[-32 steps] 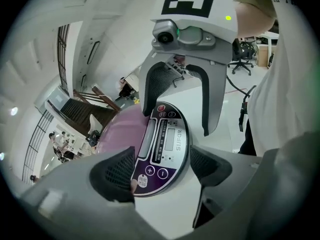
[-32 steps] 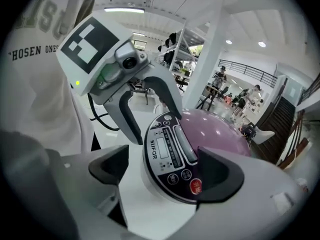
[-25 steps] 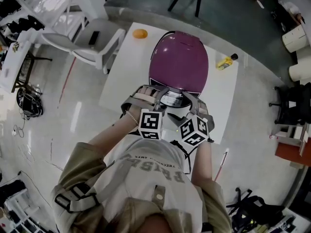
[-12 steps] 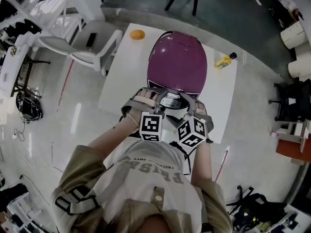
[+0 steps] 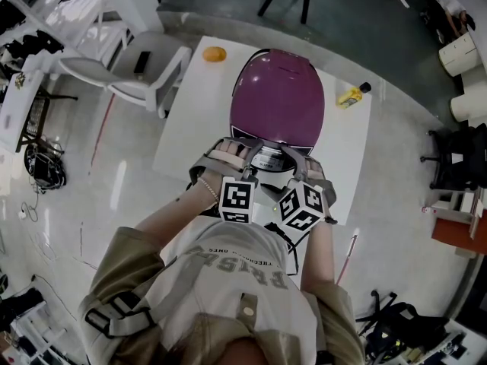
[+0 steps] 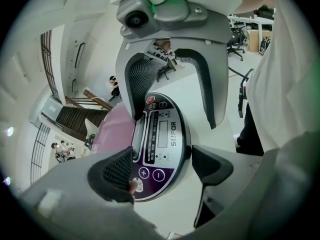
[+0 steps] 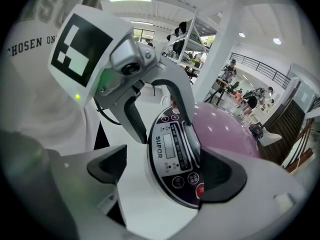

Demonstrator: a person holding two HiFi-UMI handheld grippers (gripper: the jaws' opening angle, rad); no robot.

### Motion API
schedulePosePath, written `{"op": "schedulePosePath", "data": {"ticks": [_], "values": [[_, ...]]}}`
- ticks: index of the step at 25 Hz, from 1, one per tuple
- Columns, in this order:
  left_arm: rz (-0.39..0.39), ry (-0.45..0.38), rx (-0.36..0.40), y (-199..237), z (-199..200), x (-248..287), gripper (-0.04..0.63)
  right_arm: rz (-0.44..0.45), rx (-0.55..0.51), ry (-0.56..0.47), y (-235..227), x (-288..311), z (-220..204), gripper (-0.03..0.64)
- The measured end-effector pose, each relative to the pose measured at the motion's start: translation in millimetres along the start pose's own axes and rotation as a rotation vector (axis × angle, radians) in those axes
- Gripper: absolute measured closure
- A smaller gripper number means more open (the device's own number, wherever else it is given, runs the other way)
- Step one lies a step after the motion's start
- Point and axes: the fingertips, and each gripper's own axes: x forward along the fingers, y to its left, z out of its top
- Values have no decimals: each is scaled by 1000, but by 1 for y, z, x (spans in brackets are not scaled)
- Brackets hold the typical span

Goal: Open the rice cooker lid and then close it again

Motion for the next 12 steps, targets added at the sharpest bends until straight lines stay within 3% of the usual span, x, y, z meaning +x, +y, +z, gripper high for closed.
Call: {"op": "schedulePosePath", "data": {"ticks": [8,12], "values": [[20,29,5,-3,0,1,209,-8,1,43,1,2,-1,187],[15,18,-28,-6,1,2,190,-10,-10,58,2,4,-3,187]]}}
